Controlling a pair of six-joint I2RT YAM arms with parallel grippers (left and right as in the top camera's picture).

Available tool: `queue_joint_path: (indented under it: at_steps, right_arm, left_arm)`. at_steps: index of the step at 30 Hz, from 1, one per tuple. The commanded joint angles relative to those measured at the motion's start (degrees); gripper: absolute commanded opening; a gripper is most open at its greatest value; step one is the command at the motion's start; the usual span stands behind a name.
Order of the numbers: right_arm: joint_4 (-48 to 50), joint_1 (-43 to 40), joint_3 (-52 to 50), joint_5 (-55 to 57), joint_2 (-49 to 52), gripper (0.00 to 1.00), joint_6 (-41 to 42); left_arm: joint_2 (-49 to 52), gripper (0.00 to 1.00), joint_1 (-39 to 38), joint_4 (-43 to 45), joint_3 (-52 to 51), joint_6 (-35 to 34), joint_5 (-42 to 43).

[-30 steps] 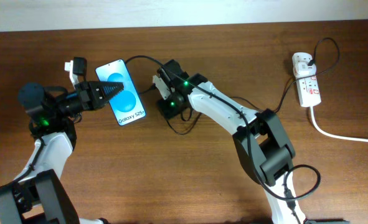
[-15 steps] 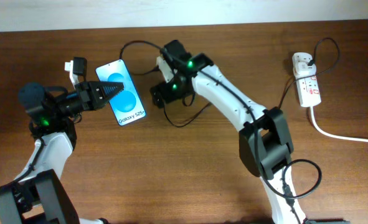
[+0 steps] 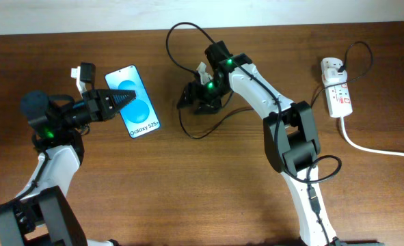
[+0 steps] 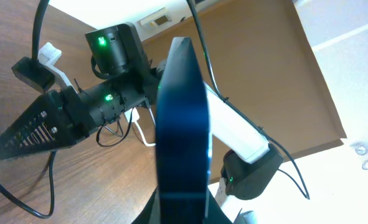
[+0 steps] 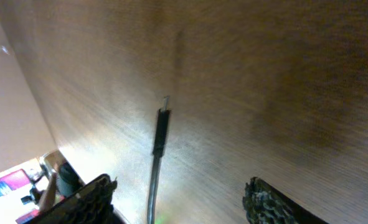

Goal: Plug charger to phone and switch on socket
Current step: 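Bring the plug up under the phone's bottom port with the right gripper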

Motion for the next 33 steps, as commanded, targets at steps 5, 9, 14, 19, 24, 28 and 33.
queue_joint_path:
  at_steps: [5,9,14,19,24,28,33]
  right_arm:
    - [0.0,2.6,0.4,0.3,0.0,0.55,2.3]
    - [0.7,2.9,0.0,2.9,0.0,0.43,2.7]
    - [2.1,3.8,0.0,3.6,0.0,0.42,2.8]
    - [2.6,4.4,0.0,6.3,0.0,0.33,4.2]
    - [2.6,4.4,0.0,6.7,0.0,0.22,4.2]
    - [2.5,4.4,0.0,6.7,0.0,0.04,4.2]
    - [-0.2,4.3,0.0,4.3,-2.3,0.04,-7.3]
  left_arm:
    - [-0.8,0.00,0.1,0.3,0.6,1.2,0.1]
    - [-0.8,0.00,0.1,0.3,0.6,1.2,0.1]
    - [-0.8,0.00,0.1,0.3,0.6,1.2,0.1]
    - [-0.8,0.00,0.1,0.3,0.6,1.2,0.5]
    - [-0.8,0.00,0.1,0.3,0.6,1.2,0.5]
    - [-0.8,0.00,0.1,0.3,0.6,1.2,0.5]
    - [-0.8,0.00,0.1,0.3,0.6,1.2,2.3]
